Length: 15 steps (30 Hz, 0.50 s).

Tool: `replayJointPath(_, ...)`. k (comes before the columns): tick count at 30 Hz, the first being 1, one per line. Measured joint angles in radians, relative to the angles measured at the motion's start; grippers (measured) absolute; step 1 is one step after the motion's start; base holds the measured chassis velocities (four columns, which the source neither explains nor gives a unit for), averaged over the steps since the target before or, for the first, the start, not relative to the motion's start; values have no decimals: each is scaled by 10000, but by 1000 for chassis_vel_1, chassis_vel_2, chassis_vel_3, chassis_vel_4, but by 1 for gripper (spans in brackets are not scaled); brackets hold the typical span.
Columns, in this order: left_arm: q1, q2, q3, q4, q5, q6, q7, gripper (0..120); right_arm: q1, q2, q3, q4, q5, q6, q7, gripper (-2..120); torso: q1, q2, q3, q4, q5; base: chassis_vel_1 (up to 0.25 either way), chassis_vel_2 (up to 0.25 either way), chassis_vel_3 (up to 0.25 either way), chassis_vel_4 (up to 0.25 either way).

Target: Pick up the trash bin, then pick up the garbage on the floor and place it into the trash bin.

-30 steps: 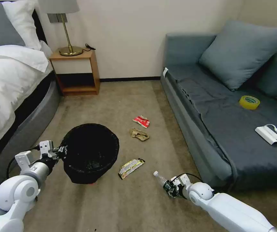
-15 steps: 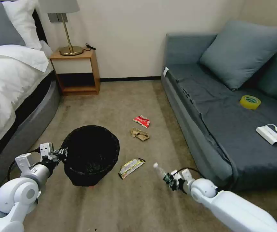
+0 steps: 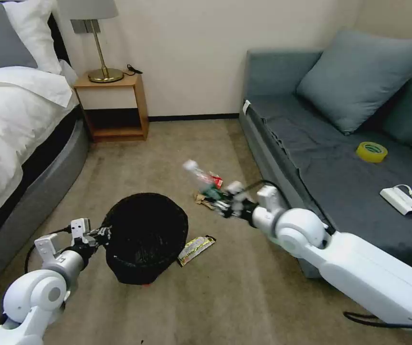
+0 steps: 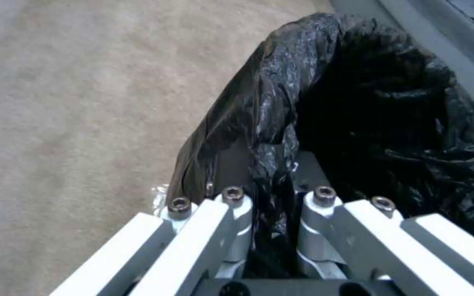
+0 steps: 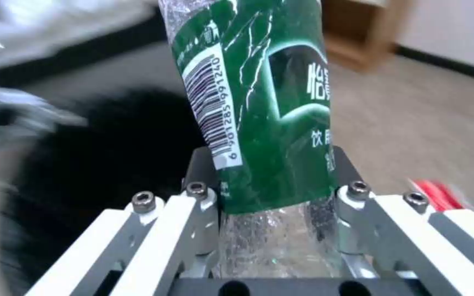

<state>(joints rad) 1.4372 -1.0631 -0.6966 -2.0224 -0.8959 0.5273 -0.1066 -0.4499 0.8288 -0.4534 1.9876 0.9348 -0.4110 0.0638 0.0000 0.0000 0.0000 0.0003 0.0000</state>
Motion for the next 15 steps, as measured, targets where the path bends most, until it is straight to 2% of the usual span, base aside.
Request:
replayJointPath(5,124,-59,83,-201,-54,25,53,6,358,293,-1004,240,-63,21,-1,25,0,0,0,-1,0,0,0,0,0)
replayJointPath(9,379,-197,358,-599,-100,150,9,6,385,664,-1865,-172,-687,101,-342,22,0,0,0,-3,1,0,0,0,0)
replayJointPath(15,448,-340,547,-934,-69,215,-149,6,279,987,-2304,-609,-1042,27,-304,22,0,0,0,-2,0,0,0,0,0)
